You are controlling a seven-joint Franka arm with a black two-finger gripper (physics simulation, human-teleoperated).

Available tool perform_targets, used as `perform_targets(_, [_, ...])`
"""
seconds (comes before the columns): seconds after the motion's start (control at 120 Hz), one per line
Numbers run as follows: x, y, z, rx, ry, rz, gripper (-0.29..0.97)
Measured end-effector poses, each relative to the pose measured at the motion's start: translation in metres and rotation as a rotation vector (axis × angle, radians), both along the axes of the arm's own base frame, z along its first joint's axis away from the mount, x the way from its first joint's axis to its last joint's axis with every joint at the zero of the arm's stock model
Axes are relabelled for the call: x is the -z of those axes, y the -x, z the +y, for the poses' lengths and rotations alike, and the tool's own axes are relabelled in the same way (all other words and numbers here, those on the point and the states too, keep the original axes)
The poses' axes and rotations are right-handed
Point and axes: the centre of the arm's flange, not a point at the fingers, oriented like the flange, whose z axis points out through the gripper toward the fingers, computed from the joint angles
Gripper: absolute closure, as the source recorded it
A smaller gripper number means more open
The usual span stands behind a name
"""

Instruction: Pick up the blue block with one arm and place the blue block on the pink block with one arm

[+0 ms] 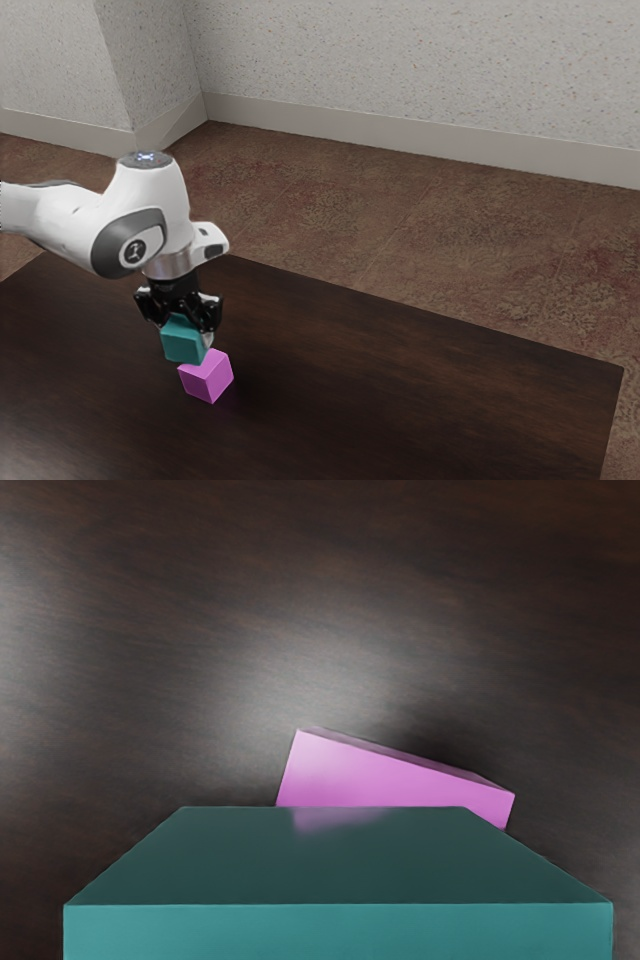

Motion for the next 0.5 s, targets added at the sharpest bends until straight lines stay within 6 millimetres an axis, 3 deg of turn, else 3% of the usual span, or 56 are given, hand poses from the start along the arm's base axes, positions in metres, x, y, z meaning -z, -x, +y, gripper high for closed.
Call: perform_targets(0.5, [0.0046, -0.0049, -0.0011, 0.081, 0.016, -0.033, 0.33])
